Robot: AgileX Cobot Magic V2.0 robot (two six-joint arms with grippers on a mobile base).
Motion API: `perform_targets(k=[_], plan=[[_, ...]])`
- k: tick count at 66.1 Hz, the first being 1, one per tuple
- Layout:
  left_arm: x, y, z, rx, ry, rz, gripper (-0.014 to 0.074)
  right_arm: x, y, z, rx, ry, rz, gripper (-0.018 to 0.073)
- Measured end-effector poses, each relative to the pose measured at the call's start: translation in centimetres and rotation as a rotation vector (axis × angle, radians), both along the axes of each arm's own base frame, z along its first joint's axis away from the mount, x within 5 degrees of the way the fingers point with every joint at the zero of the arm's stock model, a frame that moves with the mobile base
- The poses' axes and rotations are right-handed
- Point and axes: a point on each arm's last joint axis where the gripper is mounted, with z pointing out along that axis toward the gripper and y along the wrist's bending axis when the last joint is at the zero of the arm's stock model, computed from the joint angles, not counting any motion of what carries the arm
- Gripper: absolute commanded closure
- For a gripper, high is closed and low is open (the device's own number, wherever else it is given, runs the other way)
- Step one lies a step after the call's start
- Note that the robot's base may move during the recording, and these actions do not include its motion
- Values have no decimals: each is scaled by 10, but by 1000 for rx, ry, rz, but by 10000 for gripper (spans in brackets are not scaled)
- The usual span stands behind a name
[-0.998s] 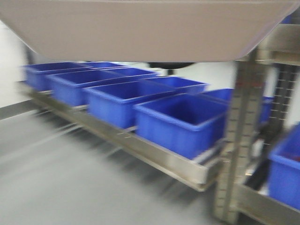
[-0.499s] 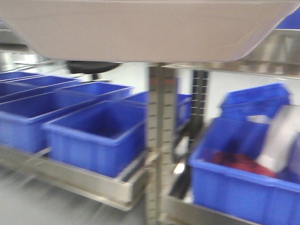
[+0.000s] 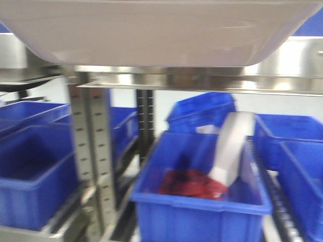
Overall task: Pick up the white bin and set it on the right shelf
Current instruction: 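Hold the bin with both grippers while turning toward the blue-bin shelves, then raise the bin with both grippers above the metal shelf edge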
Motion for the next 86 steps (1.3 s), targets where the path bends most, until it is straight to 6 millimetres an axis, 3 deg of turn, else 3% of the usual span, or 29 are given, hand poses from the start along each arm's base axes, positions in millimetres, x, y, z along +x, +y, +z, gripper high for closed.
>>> perform_targets(k=[86], plan=[[0, 0, 0, 0, 0, 0, 346, 0, 0, 0, 0, 0, 0, 74]])
